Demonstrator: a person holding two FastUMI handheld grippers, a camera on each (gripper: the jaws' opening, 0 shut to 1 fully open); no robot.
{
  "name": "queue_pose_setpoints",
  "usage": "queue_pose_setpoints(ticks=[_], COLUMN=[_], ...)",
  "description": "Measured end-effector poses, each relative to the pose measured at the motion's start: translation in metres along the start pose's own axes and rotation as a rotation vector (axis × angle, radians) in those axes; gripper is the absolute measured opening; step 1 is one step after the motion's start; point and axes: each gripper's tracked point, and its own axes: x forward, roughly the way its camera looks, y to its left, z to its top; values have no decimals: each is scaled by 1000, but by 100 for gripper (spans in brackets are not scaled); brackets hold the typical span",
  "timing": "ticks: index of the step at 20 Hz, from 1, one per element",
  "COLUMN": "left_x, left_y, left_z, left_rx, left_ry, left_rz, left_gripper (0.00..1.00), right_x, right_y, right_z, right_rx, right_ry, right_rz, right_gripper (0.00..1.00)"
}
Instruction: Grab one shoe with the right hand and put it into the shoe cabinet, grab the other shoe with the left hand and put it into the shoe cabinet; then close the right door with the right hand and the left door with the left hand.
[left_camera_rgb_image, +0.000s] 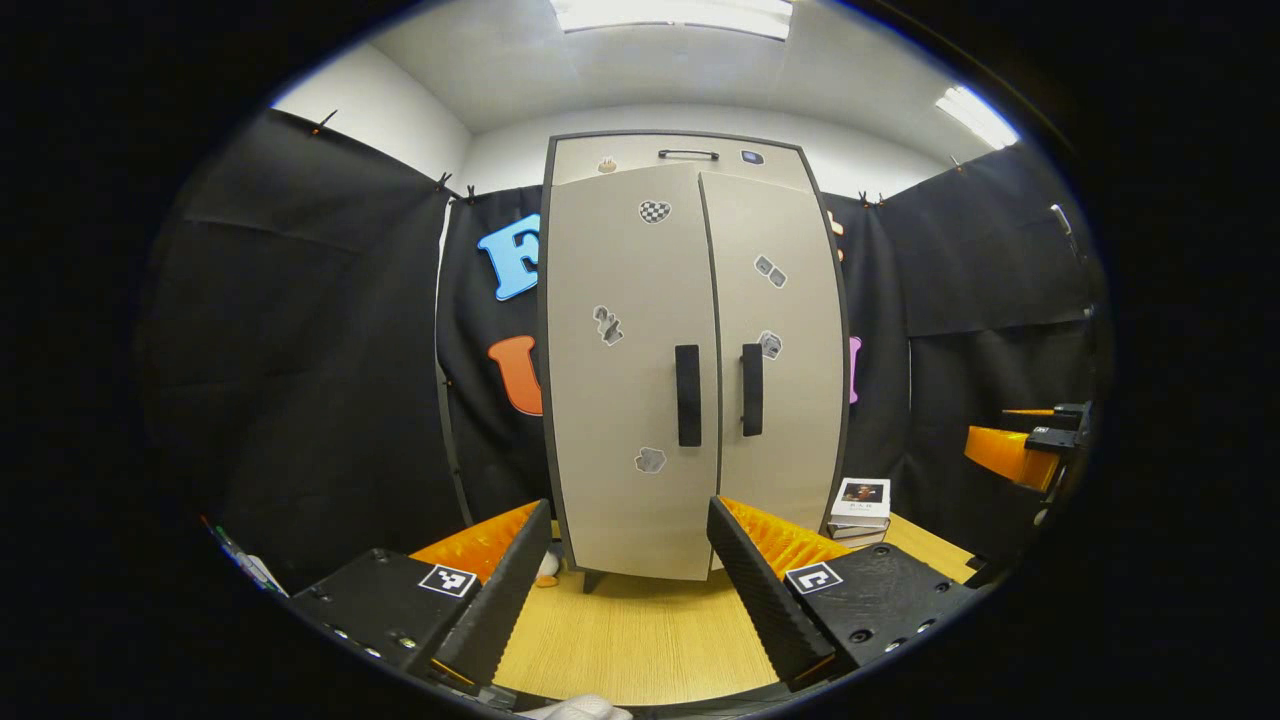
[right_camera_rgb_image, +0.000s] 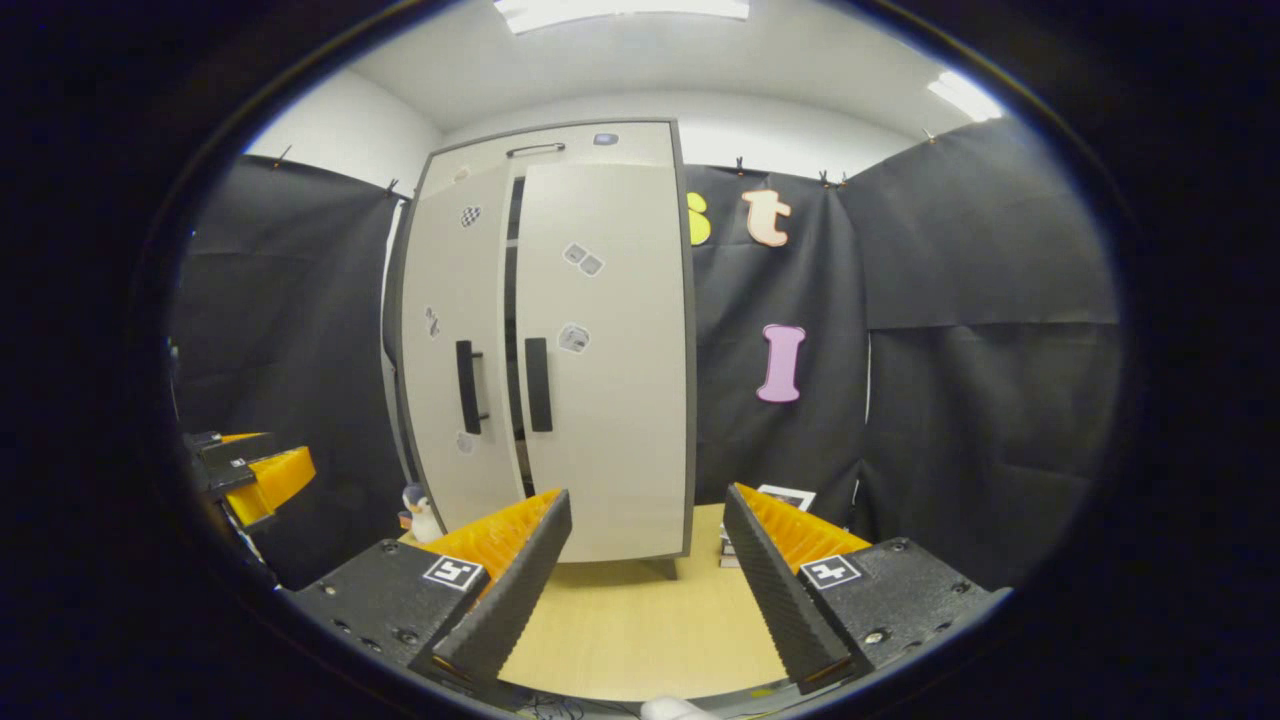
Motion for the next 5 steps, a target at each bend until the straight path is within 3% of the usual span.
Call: queue_pose_setpoints(ticks=[5], left_x=[2], left_y=[3], left_z=[3], left_rx=[5], left_ry=[-11], left_rz=[-5], left_gripper=[96], right_x=[-2], right_y=[3], right_z=[5], right_rx=[-7], right_ry=[-10], right_rz=[-9], right_gripper=[100])
